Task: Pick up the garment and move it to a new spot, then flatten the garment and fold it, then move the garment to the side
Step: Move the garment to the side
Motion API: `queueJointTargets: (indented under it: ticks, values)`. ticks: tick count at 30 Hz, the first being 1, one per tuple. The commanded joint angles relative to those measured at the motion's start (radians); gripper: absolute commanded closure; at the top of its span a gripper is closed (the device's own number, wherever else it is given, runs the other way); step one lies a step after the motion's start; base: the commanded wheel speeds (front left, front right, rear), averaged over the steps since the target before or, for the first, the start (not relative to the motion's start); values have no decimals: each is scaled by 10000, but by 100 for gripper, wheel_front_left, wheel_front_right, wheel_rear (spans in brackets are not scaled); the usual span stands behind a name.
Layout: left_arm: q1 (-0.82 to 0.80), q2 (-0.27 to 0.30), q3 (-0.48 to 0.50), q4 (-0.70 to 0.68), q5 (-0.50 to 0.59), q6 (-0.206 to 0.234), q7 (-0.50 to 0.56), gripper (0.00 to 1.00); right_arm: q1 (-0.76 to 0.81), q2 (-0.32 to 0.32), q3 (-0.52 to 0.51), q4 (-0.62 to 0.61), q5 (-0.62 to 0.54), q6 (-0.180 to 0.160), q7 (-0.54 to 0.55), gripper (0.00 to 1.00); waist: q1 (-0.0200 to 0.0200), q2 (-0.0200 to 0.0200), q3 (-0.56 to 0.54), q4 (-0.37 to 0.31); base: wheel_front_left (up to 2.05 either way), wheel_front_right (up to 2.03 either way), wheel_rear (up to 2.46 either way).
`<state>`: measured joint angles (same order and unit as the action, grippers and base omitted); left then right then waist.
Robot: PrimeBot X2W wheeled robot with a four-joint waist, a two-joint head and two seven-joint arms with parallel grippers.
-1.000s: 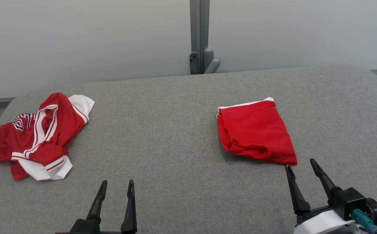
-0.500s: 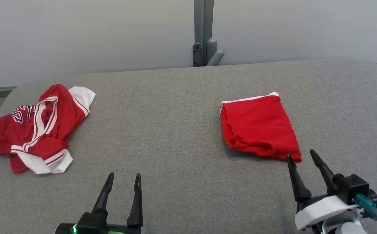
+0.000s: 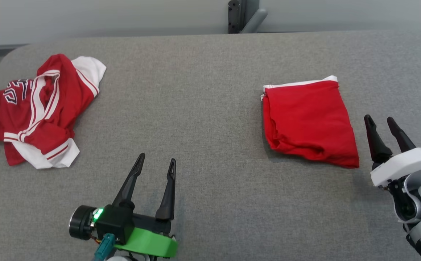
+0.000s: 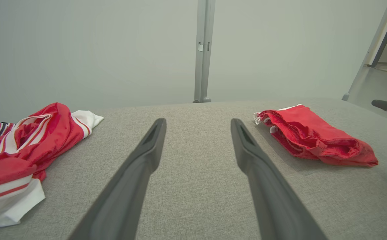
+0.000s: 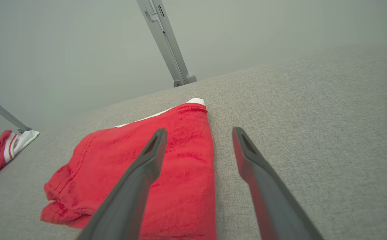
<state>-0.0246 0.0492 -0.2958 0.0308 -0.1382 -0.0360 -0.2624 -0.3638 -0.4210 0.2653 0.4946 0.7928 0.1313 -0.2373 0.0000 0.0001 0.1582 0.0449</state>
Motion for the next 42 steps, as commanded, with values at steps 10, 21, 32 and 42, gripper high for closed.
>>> queueJointTargets:
  ticks: [10,21,32,42]
  values:
    - [-849,24,-222,46,90,-213,-18,0,-1448,-987,1384,630,2970,-11,1272,0,0,-1,1640,655,0,0,0]
    - [-1319,24,-417,108,57,-257,-18,0,-2081,-1480,2323,1201,4296,-9,1702,70,0,-1,1935,822,0,0,0]
    - [-1096,24,-311,150,198,-221,-18,0,-2163,-2128,3100,686,4740,-9,1215,100,0,-1,1772,339,0,0,0]
    - [-1152,124,28,142,775,-531,-18,0,-2441,-2278,4018,367,4537,-9,289,100,0,-1,1968,-1356,0,0,0]
